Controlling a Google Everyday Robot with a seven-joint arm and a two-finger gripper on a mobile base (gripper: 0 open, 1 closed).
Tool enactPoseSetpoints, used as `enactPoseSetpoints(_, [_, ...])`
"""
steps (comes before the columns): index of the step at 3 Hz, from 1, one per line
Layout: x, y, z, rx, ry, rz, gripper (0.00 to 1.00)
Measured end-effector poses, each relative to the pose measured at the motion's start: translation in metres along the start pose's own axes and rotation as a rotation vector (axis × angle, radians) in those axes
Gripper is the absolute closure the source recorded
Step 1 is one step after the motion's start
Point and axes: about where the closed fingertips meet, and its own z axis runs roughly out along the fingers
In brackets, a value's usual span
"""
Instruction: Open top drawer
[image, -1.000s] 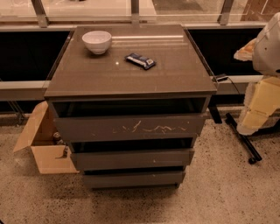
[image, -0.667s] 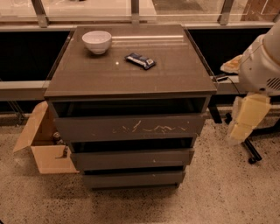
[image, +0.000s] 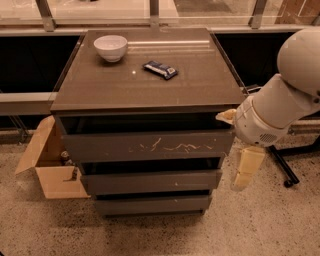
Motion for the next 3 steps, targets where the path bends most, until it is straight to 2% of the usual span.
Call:
enactPoseSetpoints(1, [0.0,0.0,0.0,0.0,0.0,0.0,0.0])
enactPoseSetpoints(2, [0.006,-0.003,0.017,0.0,0.031,0.0,0.0])
enactPoseSetpoints(3, [0.02,-0.015,0.059,-0.009,0.051,-0.036,0.0])
